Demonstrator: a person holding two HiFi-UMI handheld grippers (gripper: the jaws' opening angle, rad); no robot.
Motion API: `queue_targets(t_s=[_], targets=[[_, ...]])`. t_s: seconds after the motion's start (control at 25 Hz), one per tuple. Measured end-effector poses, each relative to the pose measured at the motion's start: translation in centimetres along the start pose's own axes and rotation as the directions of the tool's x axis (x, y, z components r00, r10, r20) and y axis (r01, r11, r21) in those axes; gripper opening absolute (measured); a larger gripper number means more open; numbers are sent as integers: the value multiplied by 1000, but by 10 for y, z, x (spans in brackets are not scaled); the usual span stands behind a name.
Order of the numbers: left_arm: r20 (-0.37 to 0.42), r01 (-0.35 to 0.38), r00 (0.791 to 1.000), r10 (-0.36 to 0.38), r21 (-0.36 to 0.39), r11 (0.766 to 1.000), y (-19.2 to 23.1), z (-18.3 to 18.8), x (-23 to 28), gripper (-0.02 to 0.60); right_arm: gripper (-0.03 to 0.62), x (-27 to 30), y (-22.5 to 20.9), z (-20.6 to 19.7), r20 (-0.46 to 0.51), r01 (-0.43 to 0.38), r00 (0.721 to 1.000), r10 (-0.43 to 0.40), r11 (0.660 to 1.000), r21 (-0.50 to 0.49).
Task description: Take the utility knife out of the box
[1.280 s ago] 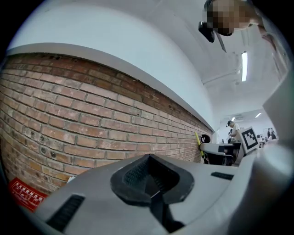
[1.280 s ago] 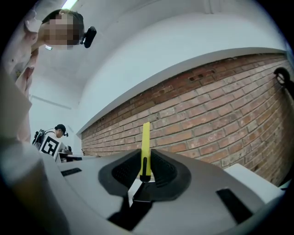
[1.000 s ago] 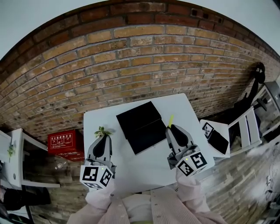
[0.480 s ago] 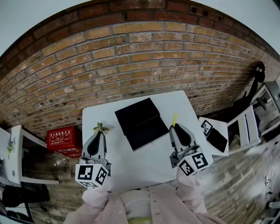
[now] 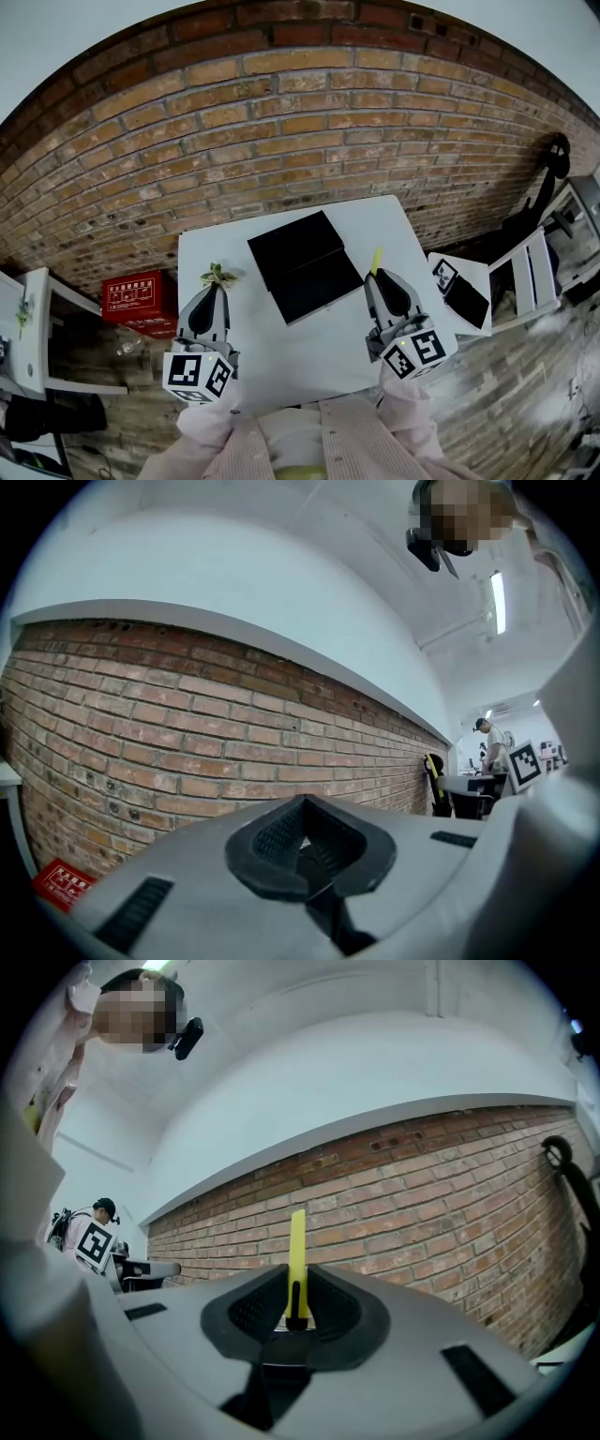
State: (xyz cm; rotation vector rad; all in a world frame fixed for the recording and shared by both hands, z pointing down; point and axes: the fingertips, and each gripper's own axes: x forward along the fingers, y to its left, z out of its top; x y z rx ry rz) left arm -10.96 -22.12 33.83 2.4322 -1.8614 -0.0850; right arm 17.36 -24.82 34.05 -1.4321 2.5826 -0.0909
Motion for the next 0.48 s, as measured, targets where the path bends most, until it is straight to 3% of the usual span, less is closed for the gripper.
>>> queue_targets(t_s=[0.48], targets=[[-50, -17, 999, 18, 32, 999, 0, -19, -7, -8, 67, -3, -1, -5, -21, -2, 1000, 2, 1000, -26]])
